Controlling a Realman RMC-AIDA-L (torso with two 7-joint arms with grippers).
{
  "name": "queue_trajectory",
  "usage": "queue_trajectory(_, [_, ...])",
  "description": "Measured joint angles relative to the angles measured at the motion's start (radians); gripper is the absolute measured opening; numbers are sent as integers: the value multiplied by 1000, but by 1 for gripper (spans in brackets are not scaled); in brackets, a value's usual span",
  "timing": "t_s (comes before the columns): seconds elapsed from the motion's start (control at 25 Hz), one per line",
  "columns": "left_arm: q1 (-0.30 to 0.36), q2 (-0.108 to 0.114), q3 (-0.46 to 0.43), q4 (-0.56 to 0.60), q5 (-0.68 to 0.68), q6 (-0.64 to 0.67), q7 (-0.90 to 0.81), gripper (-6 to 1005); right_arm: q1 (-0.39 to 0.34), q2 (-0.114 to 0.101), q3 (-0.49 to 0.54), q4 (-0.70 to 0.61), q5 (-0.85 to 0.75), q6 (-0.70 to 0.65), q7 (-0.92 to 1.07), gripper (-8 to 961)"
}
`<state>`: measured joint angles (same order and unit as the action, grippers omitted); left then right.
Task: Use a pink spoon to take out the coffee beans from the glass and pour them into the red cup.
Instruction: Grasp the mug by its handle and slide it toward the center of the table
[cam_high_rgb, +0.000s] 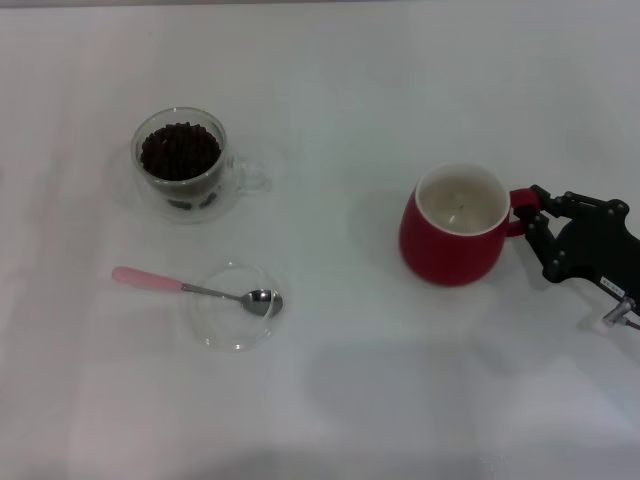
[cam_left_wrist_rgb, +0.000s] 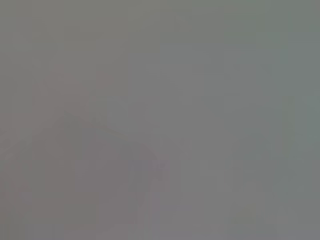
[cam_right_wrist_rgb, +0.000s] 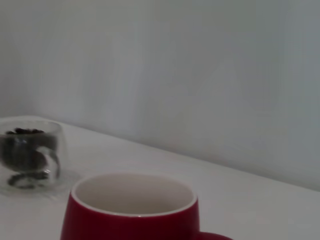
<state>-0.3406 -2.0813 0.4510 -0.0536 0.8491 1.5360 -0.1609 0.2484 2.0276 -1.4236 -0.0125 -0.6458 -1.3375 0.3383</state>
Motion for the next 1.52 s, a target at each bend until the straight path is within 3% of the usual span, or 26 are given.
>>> queue_trajectory(0.28, [0,-1,0,0,1,3,0,684,0,0,-70,-18,0,-46,27,157])
queue_trajectory(0.84, [8,-3,0,-2,1,8,-2,685,-12,0,-343,-179,10,-39,124,149])
queue_trajectory(1.52, [11,-3,0,-5,1,4,0,685,-3,0,-436,-250,14,37,91,148])
